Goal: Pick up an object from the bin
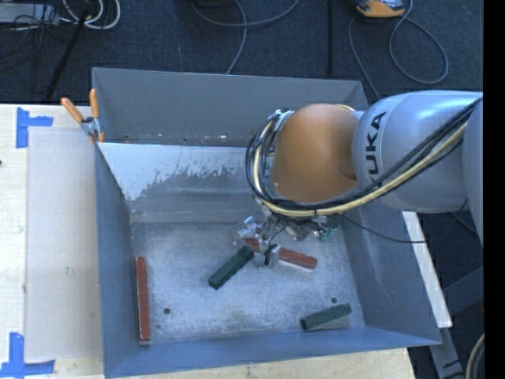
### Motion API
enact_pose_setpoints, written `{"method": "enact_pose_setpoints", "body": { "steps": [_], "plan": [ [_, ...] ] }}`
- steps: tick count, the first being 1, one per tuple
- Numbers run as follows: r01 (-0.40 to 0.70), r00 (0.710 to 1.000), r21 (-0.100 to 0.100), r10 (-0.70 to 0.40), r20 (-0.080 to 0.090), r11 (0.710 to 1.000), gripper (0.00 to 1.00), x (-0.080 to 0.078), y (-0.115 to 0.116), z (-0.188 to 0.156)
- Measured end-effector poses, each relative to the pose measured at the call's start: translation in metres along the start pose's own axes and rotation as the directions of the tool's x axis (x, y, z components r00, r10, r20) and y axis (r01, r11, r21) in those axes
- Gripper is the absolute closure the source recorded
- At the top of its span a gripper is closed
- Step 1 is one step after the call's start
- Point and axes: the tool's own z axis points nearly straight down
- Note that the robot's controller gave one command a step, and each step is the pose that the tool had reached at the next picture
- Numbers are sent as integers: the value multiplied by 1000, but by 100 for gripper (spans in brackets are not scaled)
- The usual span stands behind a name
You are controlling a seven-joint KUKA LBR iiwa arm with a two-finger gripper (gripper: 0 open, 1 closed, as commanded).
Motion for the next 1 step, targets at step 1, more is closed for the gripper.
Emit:
{"method": "enact_pose_setpoints", "body": {
  "steps": [1],
  "plan": [
    [-6,1000,3,6,2,1000,100,42,-59,-102]
  ]
}}
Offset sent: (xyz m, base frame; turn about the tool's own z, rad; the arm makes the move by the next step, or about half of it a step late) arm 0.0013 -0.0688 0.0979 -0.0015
